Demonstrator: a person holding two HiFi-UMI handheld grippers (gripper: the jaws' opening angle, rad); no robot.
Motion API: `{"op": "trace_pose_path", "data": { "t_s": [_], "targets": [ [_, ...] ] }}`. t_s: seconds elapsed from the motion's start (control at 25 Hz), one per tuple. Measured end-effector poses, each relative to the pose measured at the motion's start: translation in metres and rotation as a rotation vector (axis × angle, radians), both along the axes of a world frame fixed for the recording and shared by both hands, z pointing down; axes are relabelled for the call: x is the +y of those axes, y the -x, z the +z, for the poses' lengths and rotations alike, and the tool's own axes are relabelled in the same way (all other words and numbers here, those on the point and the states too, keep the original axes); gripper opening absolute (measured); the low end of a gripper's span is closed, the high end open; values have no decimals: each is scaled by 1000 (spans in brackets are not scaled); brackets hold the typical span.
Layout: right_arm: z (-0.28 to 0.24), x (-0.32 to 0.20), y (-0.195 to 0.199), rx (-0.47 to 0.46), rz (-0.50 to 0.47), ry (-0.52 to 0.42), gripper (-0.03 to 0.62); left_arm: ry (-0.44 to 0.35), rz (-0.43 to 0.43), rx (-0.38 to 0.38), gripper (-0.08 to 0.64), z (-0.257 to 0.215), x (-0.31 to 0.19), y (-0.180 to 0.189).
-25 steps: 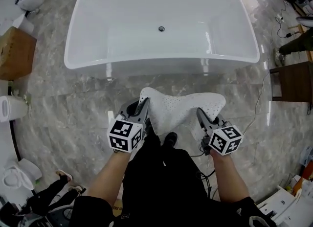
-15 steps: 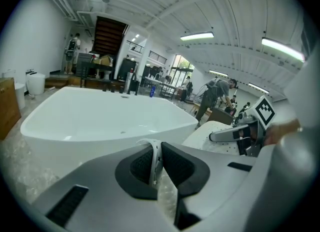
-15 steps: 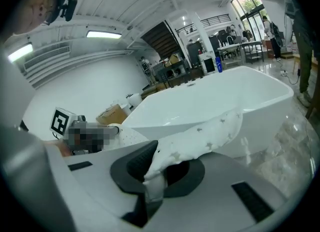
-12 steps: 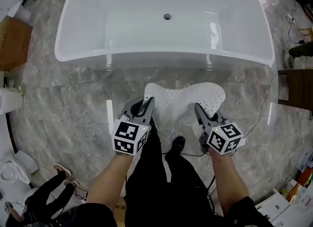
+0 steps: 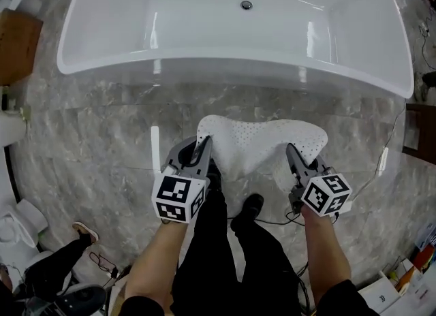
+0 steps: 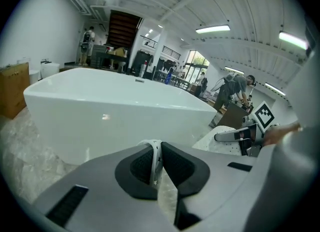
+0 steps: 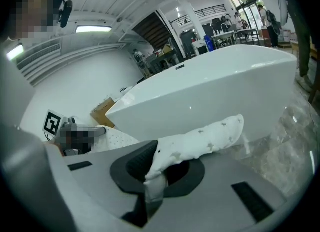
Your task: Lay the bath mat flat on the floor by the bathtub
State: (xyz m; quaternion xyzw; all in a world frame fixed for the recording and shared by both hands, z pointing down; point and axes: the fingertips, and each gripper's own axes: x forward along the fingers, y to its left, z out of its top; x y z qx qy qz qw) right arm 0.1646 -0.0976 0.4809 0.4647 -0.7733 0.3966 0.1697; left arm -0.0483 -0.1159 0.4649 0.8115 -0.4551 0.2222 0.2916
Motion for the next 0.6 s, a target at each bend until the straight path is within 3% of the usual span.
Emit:
{"op": "trace_pose_path", "data": {
  "t_s": [0.32,0.6],
  "targets": [
    [85,-17,21,29,-49,-5,30,50,-56,26,26,98,-14,2],
    [144,-21,24,16,-38,-3,30,50,-40,10,28,162,-26,-6]
  ]
}}
